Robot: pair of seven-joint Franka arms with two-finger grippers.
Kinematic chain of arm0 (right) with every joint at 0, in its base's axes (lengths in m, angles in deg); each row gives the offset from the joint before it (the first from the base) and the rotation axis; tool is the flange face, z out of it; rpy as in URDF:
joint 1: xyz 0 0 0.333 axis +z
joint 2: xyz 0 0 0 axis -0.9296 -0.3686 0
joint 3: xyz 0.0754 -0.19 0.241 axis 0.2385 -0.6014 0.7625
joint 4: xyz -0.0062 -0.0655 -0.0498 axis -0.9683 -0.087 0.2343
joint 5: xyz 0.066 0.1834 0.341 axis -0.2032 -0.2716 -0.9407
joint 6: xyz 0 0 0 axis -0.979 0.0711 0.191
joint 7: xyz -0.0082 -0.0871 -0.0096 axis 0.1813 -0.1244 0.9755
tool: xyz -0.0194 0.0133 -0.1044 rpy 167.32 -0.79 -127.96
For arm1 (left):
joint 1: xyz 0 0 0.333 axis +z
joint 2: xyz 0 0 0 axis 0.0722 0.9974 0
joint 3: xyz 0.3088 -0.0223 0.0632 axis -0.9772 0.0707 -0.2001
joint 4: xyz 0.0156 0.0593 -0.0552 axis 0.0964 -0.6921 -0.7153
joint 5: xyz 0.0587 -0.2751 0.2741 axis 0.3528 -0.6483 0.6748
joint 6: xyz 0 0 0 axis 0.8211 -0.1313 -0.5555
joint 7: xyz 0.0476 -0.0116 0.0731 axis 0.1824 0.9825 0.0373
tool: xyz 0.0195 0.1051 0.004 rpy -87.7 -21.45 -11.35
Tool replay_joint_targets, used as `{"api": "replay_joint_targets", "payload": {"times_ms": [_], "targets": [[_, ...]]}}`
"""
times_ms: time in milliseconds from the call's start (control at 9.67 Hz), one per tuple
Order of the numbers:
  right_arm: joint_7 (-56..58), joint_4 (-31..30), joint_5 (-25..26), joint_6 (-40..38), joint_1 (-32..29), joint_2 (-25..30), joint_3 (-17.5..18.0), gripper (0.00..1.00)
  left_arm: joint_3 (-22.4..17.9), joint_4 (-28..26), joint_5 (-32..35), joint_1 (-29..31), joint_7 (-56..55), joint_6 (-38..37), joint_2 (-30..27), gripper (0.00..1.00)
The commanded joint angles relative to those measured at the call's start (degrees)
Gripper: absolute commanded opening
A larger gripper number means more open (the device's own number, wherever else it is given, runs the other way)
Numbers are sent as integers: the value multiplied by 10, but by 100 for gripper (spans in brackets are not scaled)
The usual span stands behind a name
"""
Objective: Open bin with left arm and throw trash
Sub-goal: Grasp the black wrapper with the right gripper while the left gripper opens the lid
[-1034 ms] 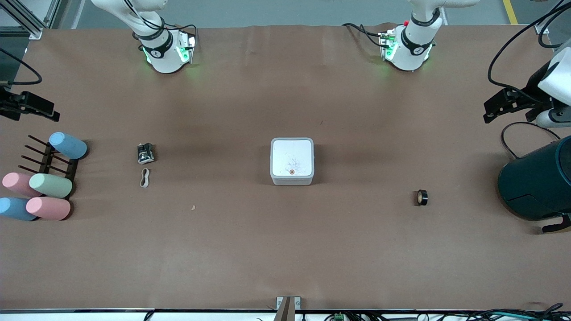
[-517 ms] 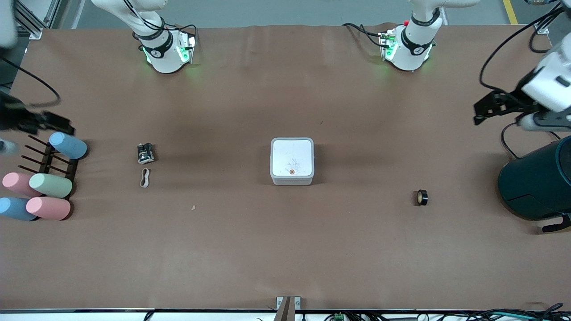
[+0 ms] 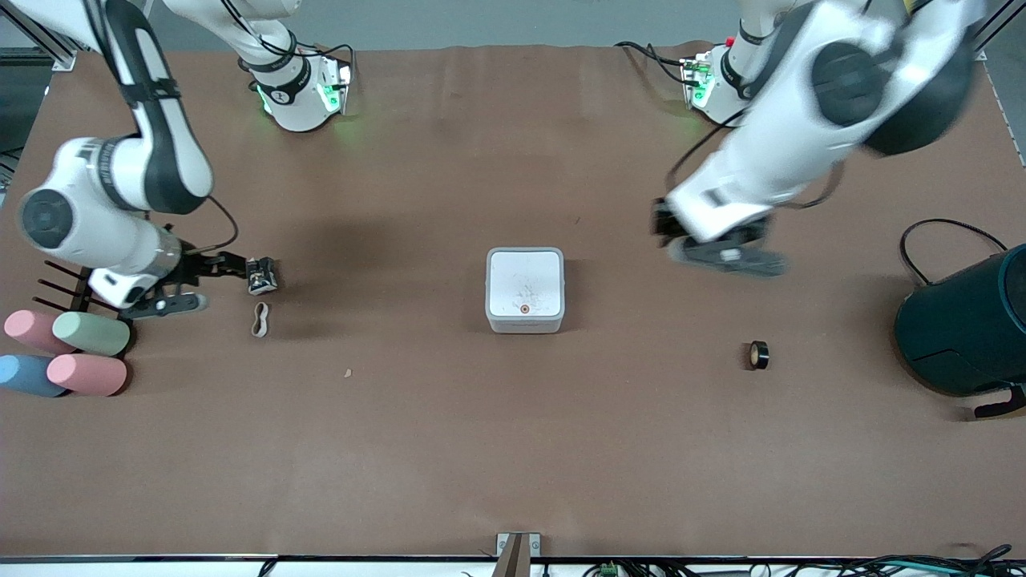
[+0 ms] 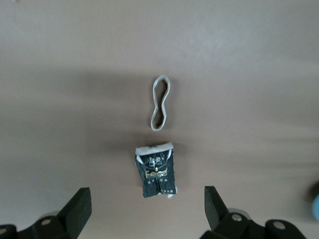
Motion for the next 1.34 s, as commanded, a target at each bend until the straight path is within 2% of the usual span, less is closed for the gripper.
{"api": "replay_joint_targets", "payload": {"times_ms": [0,103,207,517,621,724,931,1034,1138,1241], "targets": [[15,-42,-1,45,0,-11,0,100,-4,85,34,-58,-33,49,127,0],[14,-77,-1,112,-2,-19,0,100,-2,100,36,-71,-25,84,171,0],[14,-86,-1,156,-2,-38,0,100,-1,108,36,-84,-27,104,202,0],[18,-87,0,202,-1,-75,-1,100,-4,106,35,-109,-45,153,241,0],[19,-88,0,217,2,-91,-1,93,-3,104,35,-111,-49,153,245,0],[19,-90,0,219,3,-96,-1,63,-3,103,34,-121,-59,156,257,0],[21,-100,0,217,0,-97,-1,19,-3,100,38,-130,-78,203,281,0],[22,-99,0,214,-7,-93,0,0,-4,100,38,-132,-77,209,283,0],[20,-95,-1,211,-10,-86,0,0,-6,100,40,-126,-76,195,274,0],[15,-90,-4,211,-10,-76,1,0,-8,101,40,-117,-76,132,238,0]]}}
